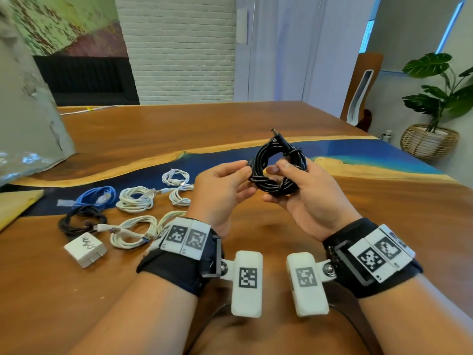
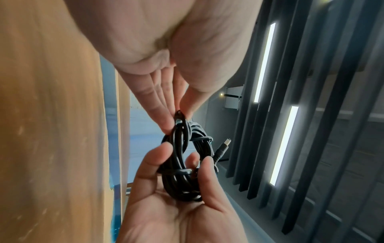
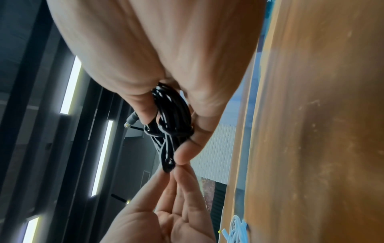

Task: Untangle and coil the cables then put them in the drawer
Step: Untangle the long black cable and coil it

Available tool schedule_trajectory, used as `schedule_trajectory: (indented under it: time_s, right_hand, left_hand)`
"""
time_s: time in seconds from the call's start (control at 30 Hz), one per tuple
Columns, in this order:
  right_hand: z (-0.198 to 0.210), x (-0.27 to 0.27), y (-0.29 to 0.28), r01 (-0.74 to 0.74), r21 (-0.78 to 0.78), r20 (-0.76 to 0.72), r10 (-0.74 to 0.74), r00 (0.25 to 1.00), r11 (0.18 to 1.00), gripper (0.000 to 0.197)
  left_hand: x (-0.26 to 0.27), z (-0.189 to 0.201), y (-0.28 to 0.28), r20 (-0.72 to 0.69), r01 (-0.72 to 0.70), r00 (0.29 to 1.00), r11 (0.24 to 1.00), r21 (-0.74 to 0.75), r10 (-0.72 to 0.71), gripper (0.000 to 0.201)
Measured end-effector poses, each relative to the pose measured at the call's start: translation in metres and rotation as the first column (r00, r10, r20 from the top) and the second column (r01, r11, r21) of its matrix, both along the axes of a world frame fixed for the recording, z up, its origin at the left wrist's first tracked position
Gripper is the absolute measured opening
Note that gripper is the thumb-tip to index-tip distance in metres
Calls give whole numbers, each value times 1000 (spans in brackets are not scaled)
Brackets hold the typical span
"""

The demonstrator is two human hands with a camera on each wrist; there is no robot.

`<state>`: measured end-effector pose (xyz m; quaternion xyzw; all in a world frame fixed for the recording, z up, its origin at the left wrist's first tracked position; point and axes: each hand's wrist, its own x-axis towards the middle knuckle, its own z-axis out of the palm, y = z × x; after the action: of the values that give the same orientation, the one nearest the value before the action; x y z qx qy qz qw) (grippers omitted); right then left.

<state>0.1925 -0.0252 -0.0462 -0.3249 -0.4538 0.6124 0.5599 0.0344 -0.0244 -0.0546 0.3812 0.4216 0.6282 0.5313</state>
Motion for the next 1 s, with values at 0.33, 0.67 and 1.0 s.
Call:
schedule_trajectory:
  time_s: [0.33, 0.67, 1.0]
  right_hand:
    - [-4, 10, 3, 49, -67, 242, -31, 970, 997, 25]
    - [-11, 7, 6, -18, -197, 295, 77, 952, 980, 21]
    - [7, 29, 1, 205, -104, 394, -149, 907, 973, 41]
  left_hand:
    - [-2, -10, 7, -300, 54, 952, 998, -20, -57, 27]
    - [-4, -4, 8, -314, 35, 944, 976, -216, -103, 20]
    - [-17, 26, 45, -843, -47, 509, 972, -229, -174, 26]
